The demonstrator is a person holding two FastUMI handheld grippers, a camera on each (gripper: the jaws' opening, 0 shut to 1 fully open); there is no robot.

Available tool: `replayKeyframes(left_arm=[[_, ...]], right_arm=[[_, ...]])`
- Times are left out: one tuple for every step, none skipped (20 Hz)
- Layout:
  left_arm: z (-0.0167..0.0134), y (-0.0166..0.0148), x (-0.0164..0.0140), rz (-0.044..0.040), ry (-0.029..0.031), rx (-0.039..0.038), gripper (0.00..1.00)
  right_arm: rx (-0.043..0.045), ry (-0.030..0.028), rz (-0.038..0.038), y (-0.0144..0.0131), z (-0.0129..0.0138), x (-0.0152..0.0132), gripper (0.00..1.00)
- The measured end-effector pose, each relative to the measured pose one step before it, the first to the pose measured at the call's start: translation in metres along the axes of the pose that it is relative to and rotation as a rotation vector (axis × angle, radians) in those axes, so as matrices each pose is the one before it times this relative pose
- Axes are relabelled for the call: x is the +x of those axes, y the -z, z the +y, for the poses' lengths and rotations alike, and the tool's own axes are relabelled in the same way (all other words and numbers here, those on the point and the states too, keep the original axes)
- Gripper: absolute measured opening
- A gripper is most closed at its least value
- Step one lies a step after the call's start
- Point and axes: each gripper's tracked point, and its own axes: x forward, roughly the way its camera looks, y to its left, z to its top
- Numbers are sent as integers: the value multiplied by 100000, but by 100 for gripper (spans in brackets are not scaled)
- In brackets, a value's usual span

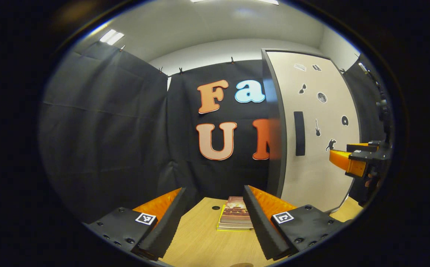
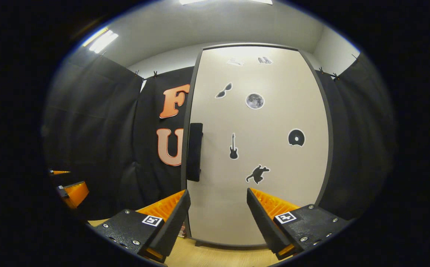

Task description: Open the cabinet door with the right hand, grasp the bottle in the cabinet with the left hand and place it on the coaster, then close the cabinet door with the right hand.

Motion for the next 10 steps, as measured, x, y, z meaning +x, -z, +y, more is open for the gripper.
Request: replayKeyframes(left_arm=[[661, 210, -169, 574, -1251, 189, 98], [691, 174, -136, 416, -1353, 145, 98], [618, 134, -60, 302, -1265, 101, 98], [667, 27, -2, 224, -1314, -18, 98], [746, 37, 42, 92, -1201, -192, 98], [551, 11, 72, 90, -1174, -155, 98], [687, 152, 23, 197, -1155, -114, 98], [473, 45, -3, 185, -1026, -158, 96], [509, 108, 110, 284, -959, -156, 98], [520, 34, -74, 154, -918, -90, 97]], right_arm=[[-987, -757, -513, -428, 435, 759, 94], [-1275, -450, -747, -440, 447, 946, 94], [-1284, -355, -589, -599, 343, 696, 94], [-1189, -335, -551, -405, 410, 835, 94], [-992, -89, -190, -418, 368, 678, 93], [-887, 81, -125, -414, 342, 696, 92], [-693, 241, 150, -350, 320, 602, 92], [-236, -85, 65, -338, 370, 762, 92], [-12, -8, 335, -281, 198, 564, 92], [-55, 22, 357, -248, 264, 653, 91]])
